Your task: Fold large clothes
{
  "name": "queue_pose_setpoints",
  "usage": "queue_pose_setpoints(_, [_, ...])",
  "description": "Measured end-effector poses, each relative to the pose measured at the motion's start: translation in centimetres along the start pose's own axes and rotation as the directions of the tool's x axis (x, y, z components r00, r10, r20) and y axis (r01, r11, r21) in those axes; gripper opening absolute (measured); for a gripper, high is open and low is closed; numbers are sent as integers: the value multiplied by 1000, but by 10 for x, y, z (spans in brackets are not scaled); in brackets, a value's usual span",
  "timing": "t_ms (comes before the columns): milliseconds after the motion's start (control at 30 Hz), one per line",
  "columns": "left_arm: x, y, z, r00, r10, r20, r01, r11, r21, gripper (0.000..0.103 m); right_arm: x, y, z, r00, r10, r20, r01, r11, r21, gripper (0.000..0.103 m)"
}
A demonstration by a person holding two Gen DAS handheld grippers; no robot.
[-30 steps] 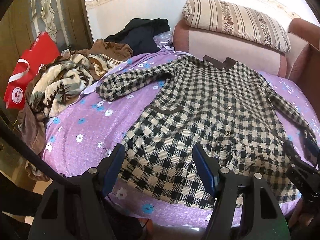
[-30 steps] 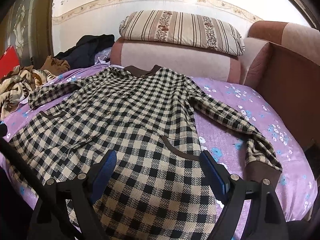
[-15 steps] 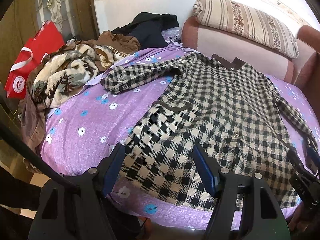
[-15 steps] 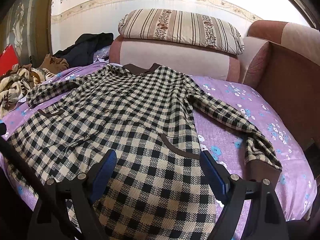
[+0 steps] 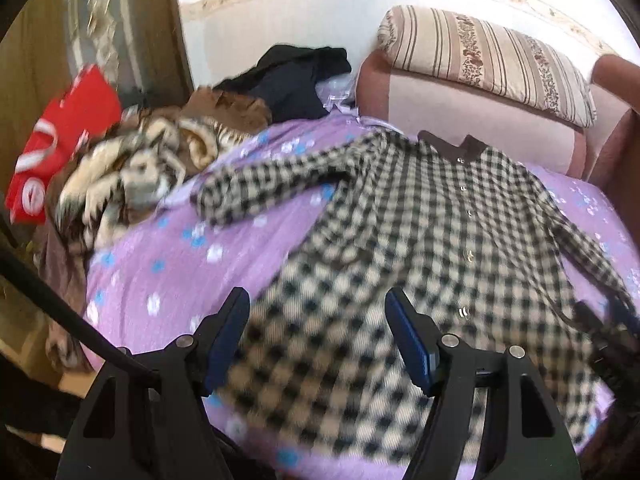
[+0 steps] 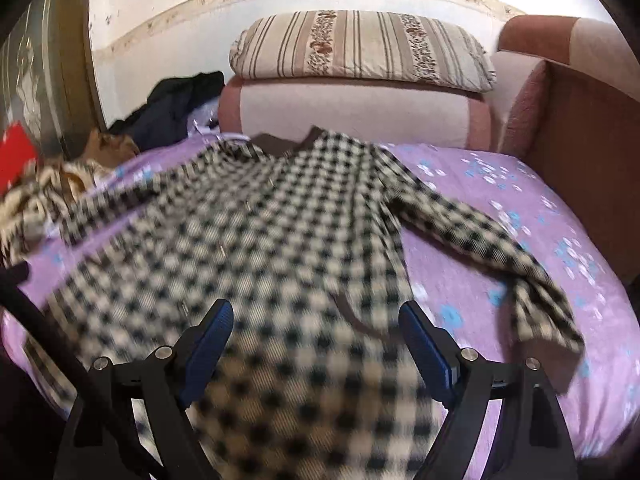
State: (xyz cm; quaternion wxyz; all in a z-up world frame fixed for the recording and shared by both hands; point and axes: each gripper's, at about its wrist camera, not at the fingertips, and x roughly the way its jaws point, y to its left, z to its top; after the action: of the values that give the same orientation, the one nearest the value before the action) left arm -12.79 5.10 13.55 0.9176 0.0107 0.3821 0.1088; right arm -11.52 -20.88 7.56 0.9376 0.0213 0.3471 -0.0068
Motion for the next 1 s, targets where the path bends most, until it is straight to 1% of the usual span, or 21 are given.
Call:
queue_pose_setpoints(33, [1,-1,3,1000,14,-10,-14,1000,-3,69,-3,-1,6,1000,-3,18,3,1000,0,88])
queue_pose_setpoints(100, [-4,1,0,999,-33,8,33,999,-40,70,-17,-3,5,996,-36,83,36,999,-3,90])
queue_pose_setpoints(133, [-5,1,-4,999,-35,4,35,998,-42,70,-21,-4,-1,994,-51,101,53,998,-18,92])
queue_pose_setpoints(167, [-4,-1,-7,1000,-29,-10,29,999,-30,71,-21,-3,-5,993,-63,103,66,997,-32,92])
queue_pose_setpoints(233, [-3,-5,-14,999,-23,-30,23,1000,0,71,-16,-2,-14,993,-87,73,91,995,-48,92])
queue_pose_setpoints(267, [-3,-5,-19,999,-21,-36,21,1000,6,71,-13,-3,-16,995,-81,51,83,996,-36,92])
queue_pose_setpoints(333, [-5,-3,-25,999,-25,-42,25,1000,1,71,-13,-2,-21,999,-39,25,39,999,-10,92])
queue_pose_setpoints(433, [-10,-1,-30,999,-26,-38,26,1000,-1,71,-19,8,-25,997,-49,55,53,997,-60,92])
queue_pose_setpoints(567, [-18,1,-30,1000,-21,-11,21,1000,-5,71,-26,21,-29,995,-44,94,55,992,-117,92])
queue_pose_setpoints(700, [-19,2,-30,1000,-25,-7,25,1000,-15,71,-27,25,-32,994,-46,98,59,989,-136,92])
queue_pose_setpoints(800, [-17,1,-31,1000,-11,-7,11,1000,-14,71,-26,25,-33,995,-46,90,57,990,-130,92])
queue_pose_setpoints(900, [-11,2,-33,1000,3,-9,-3,1000,-24,71,-26,26,-35,995,-41,88,53,990,-132,92])
queue_pose_setpoints(1000, [-3,4,-37,1000,-1,-25,0,999,-38,71,-25,29,-39,996,-43,83,55,987,-149,92])
